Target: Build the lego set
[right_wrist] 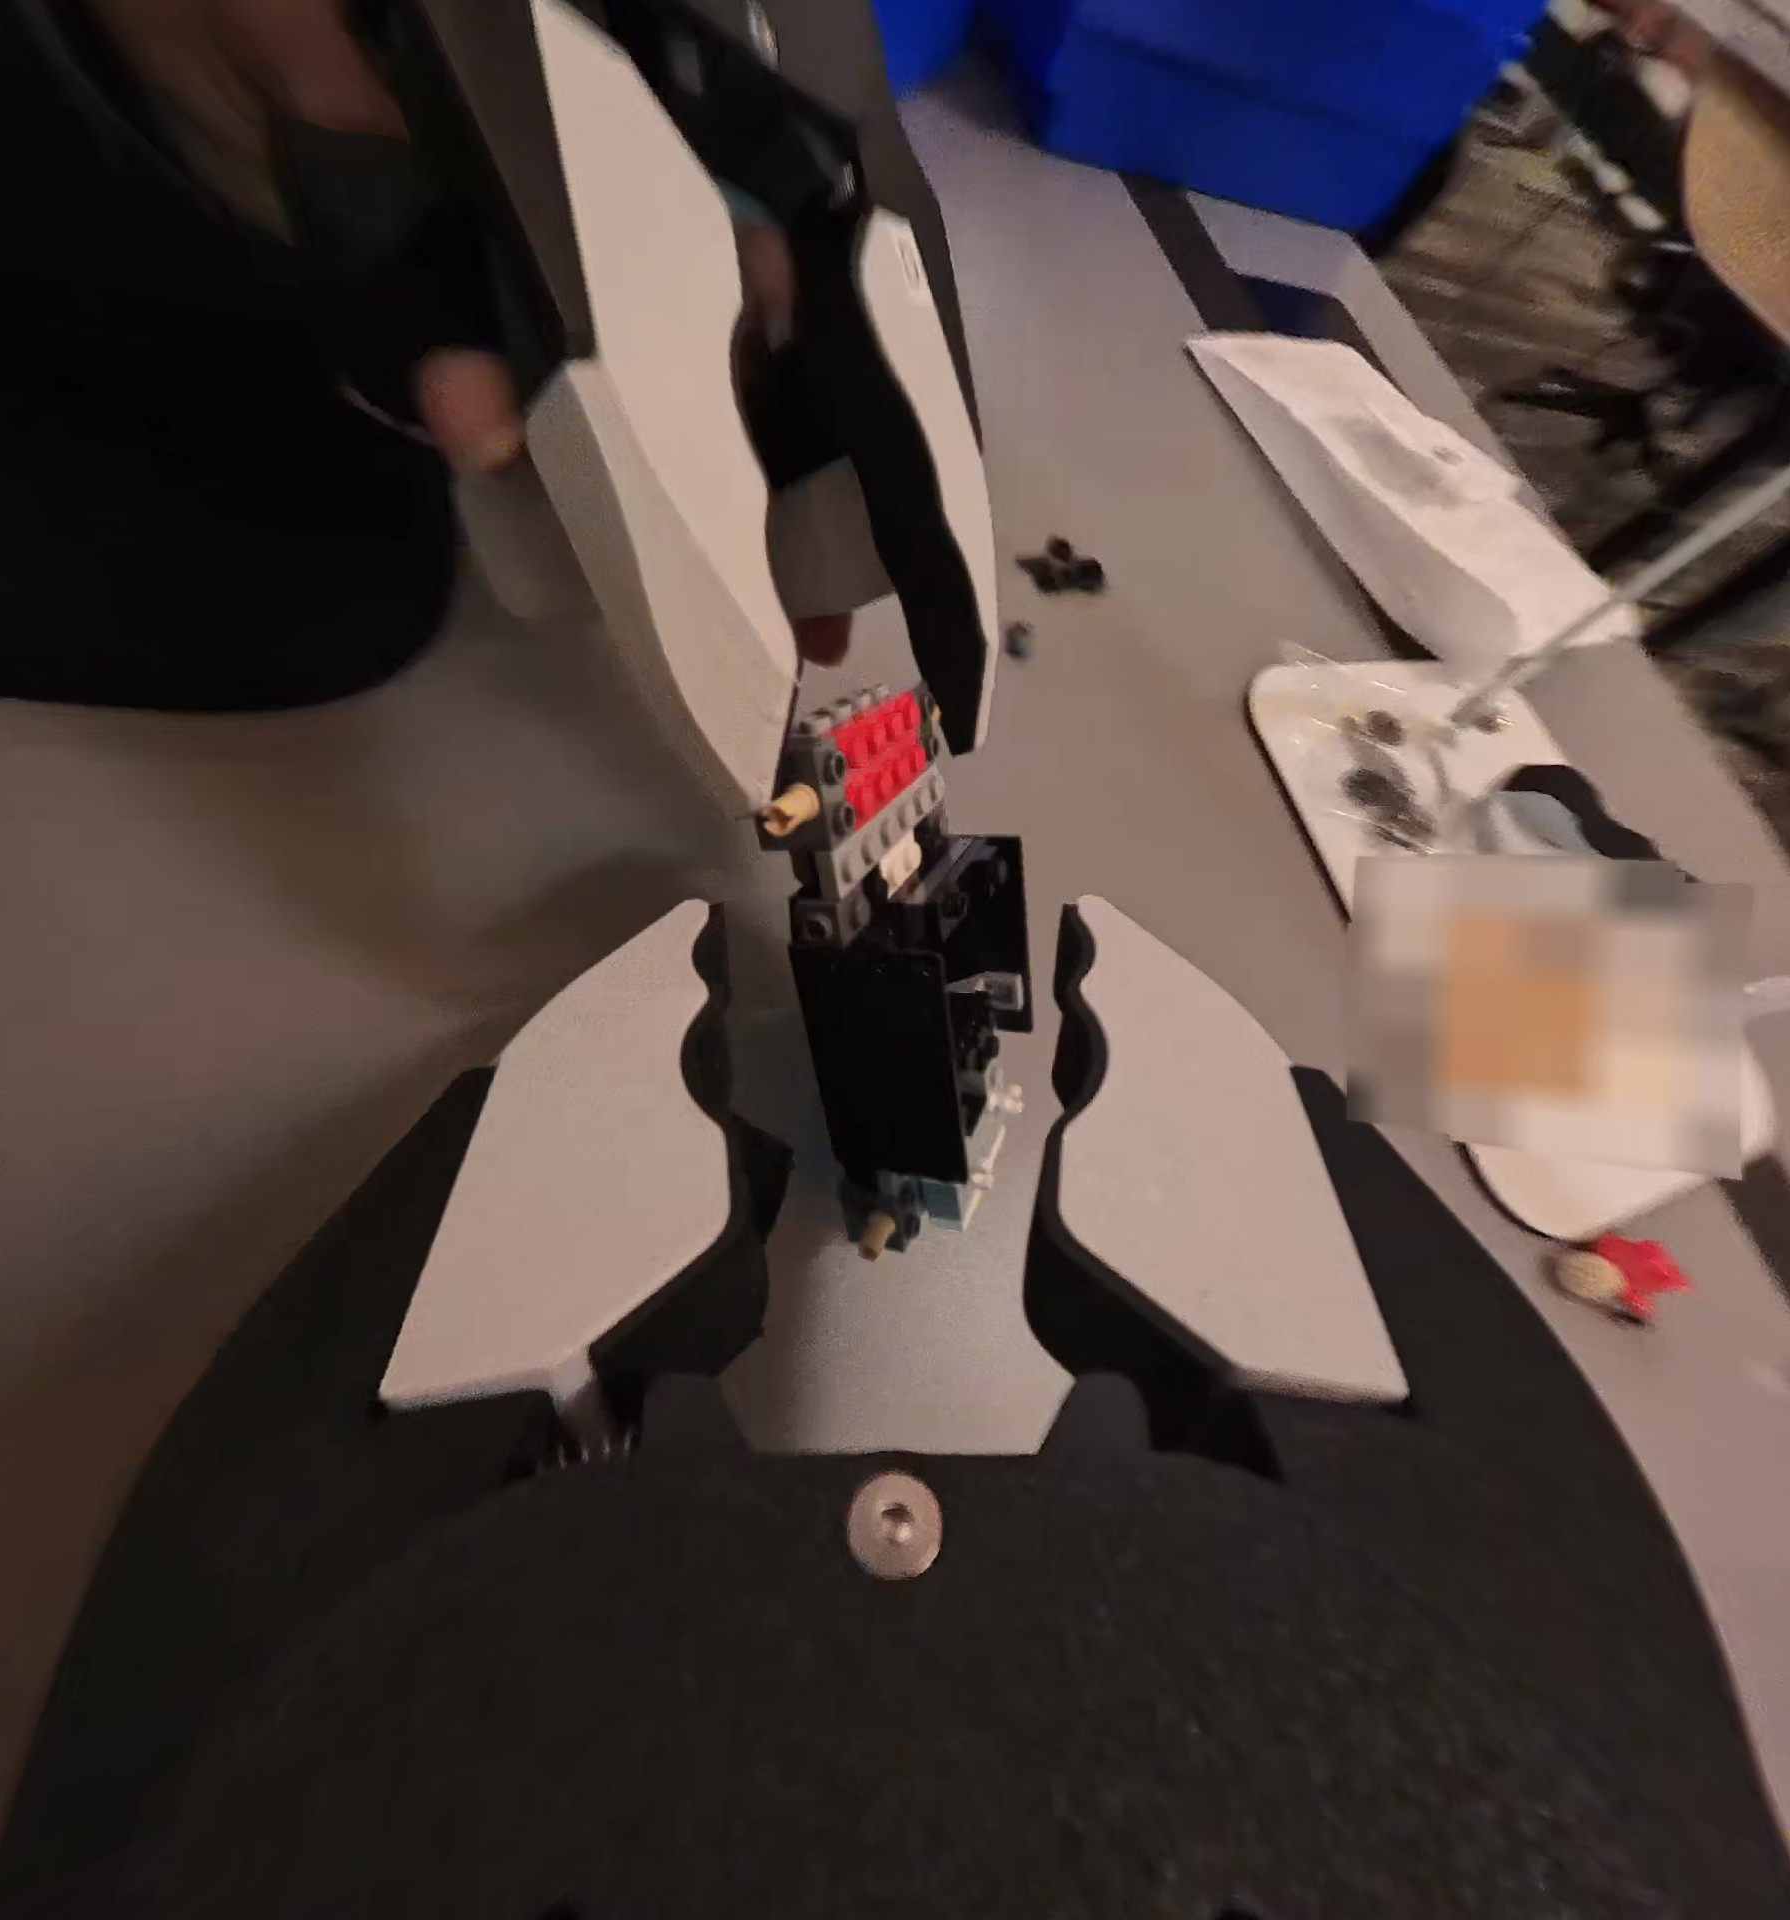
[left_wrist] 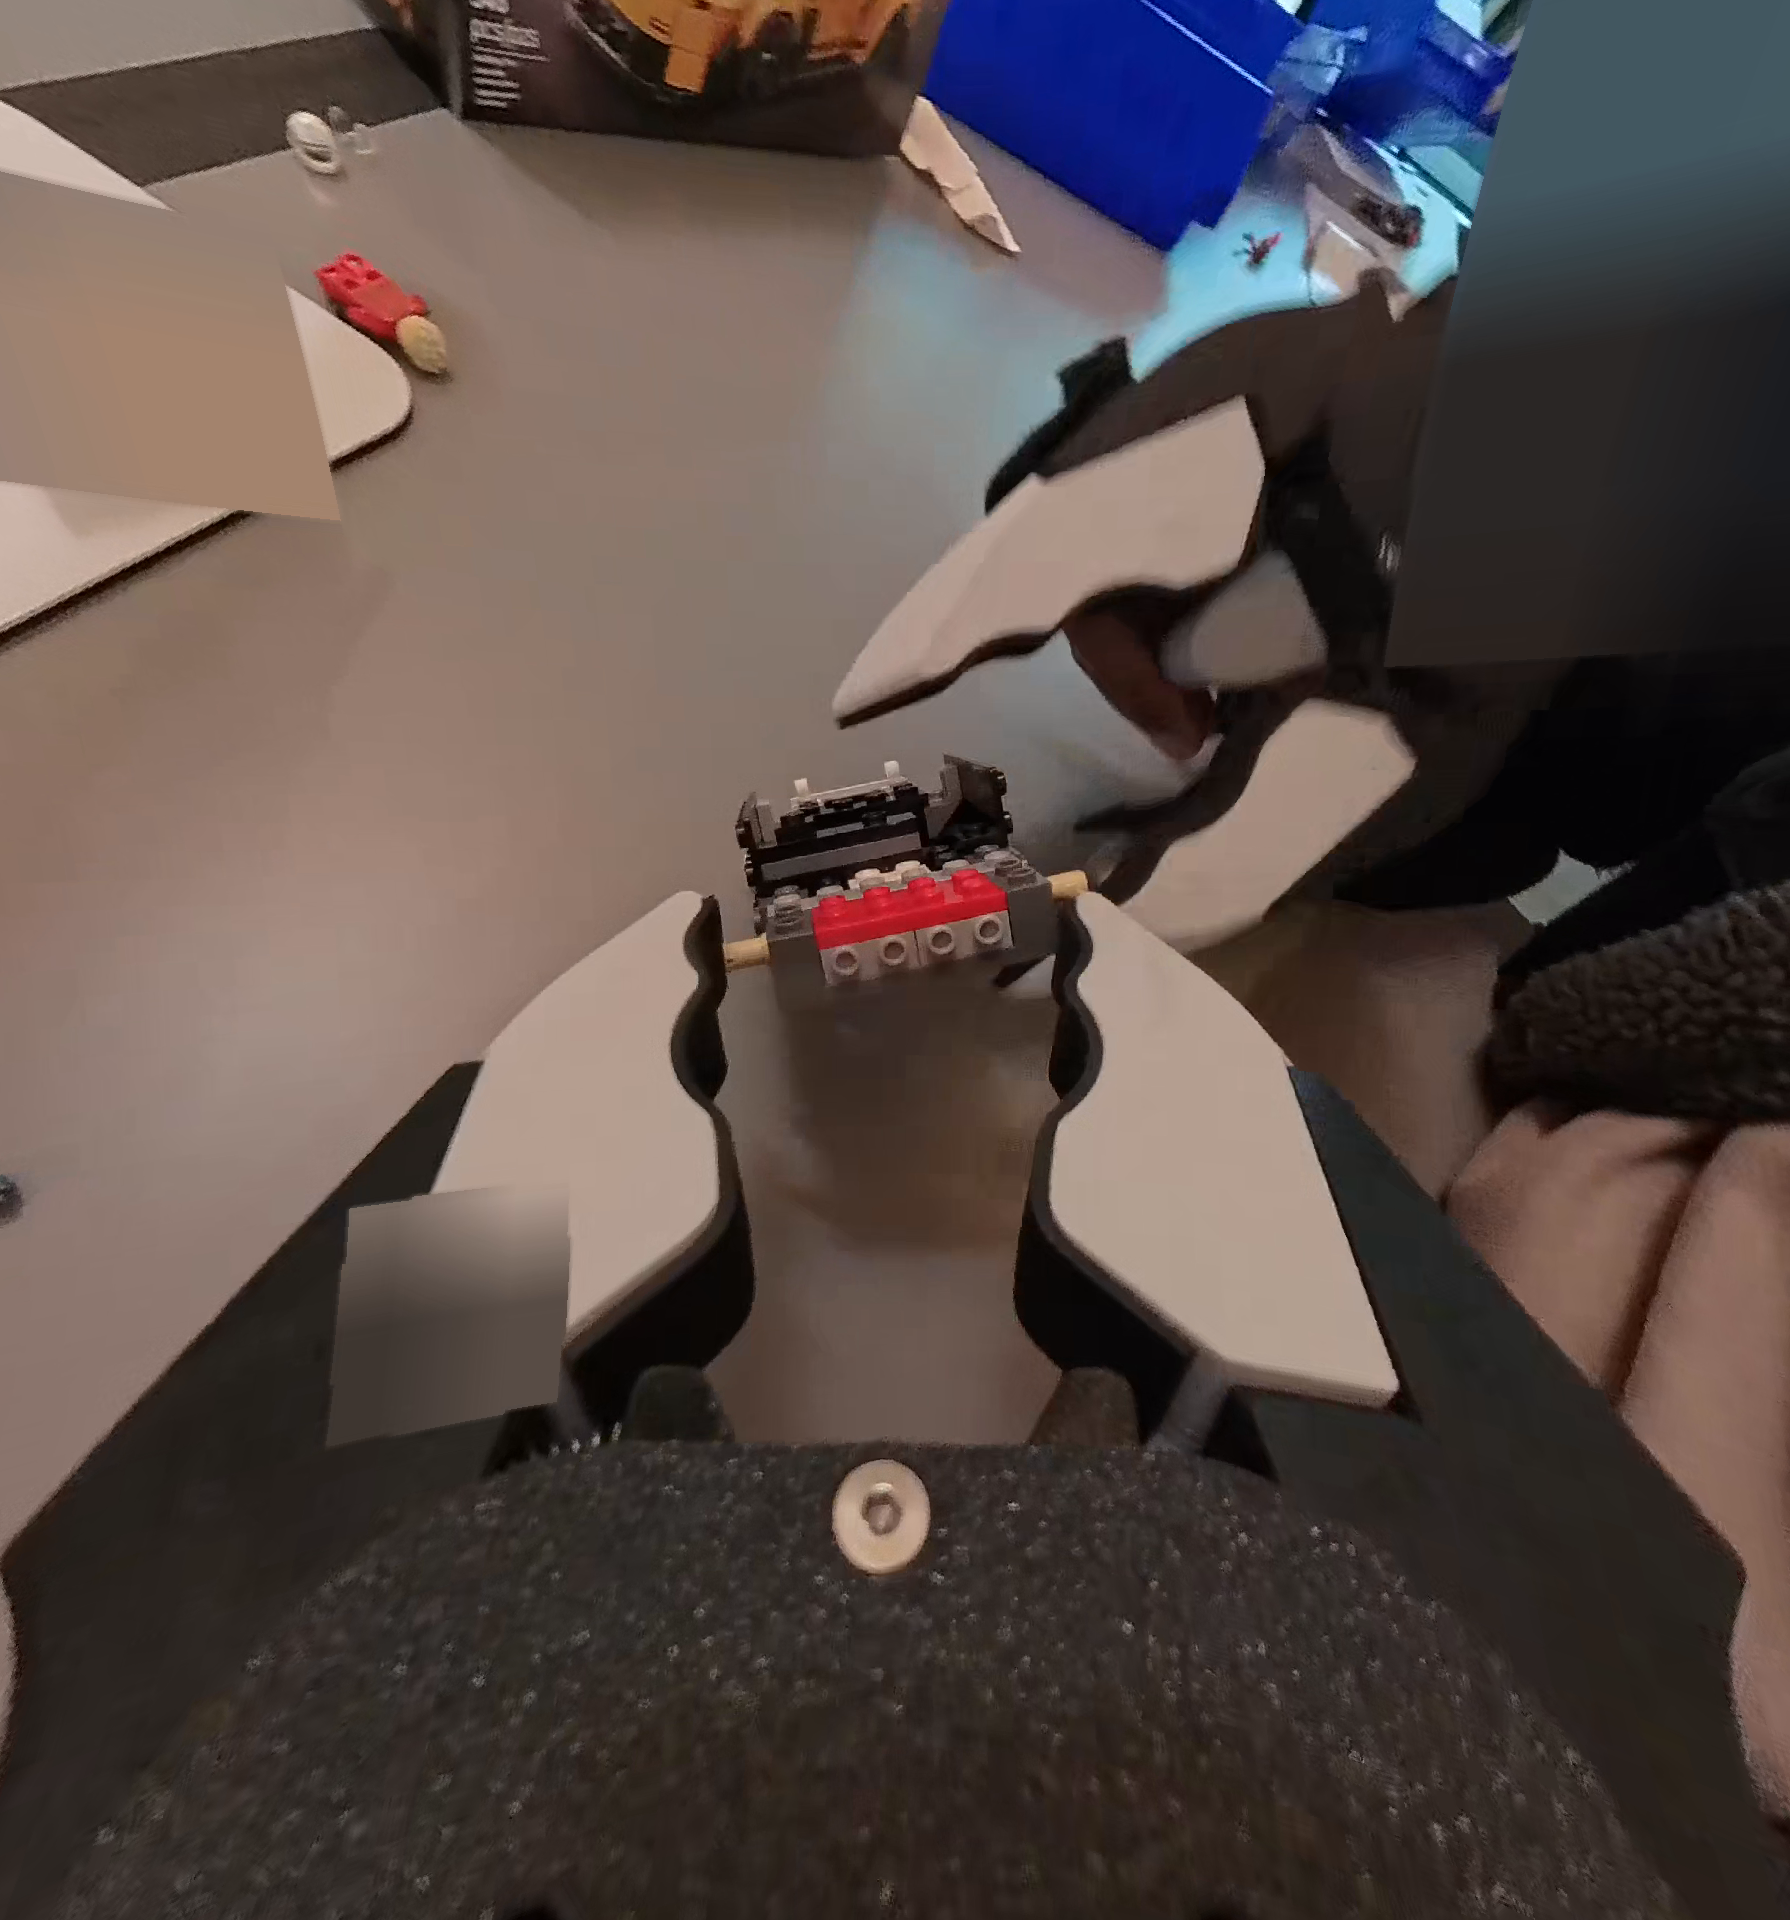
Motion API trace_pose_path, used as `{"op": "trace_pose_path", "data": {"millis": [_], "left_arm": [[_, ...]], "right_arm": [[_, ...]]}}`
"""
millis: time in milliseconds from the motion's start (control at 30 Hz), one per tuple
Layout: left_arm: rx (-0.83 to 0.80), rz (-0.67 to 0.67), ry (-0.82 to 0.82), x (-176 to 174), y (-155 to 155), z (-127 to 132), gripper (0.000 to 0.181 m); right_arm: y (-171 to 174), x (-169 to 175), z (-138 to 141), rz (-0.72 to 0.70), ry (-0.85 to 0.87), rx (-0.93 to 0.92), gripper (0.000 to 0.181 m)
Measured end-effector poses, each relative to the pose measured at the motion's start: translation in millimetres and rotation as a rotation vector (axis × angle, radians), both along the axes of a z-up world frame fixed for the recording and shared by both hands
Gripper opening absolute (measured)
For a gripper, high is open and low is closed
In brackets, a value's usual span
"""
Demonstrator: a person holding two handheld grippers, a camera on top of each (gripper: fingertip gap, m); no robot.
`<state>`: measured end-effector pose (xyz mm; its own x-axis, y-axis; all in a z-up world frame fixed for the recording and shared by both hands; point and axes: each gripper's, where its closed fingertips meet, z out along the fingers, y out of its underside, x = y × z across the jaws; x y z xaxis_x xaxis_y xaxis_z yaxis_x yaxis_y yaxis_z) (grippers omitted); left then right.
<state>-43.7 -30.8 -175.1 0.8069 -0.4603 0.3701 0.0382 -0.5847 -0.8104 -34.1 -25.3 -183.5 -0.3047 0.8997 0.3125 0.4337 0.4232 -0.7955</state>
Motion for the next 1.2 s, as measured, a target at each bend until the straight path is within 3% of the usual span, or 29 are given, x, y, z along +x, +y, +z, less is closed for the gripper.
{"op": "trace_pose_path", "data": {"millis": [133, 300, 433, 1067, 1200], "left_arm": [[0.004, 0.052, 0.027, 1, 2, 1, 0.061], [0.018, 0.075, 0.07, 4, 3, 3, 0.061], [0.035, 0.098, 0.089, 1, 3, 6, 0.061], [0.038, 0.116, 0.115, -1, 3, 5, 0.061], [0.035, 0.123, 0.125, -4, 3, 4, 0.061]], "right_arm": [[-1, -9, -10, -0.076, 0.003, 0.218, 0.052], [-3, -10, -3, -0.122, 0.031, 0.381, 0.024], [1, -13, 0, -0.18, 0.035, 0.377, 0.025], [-4, -13, -3, -0.142, 0.086, 0.4, 0.023], [2, -11, -3, -0.138, 0.076, 0.42, 0.038]]}}
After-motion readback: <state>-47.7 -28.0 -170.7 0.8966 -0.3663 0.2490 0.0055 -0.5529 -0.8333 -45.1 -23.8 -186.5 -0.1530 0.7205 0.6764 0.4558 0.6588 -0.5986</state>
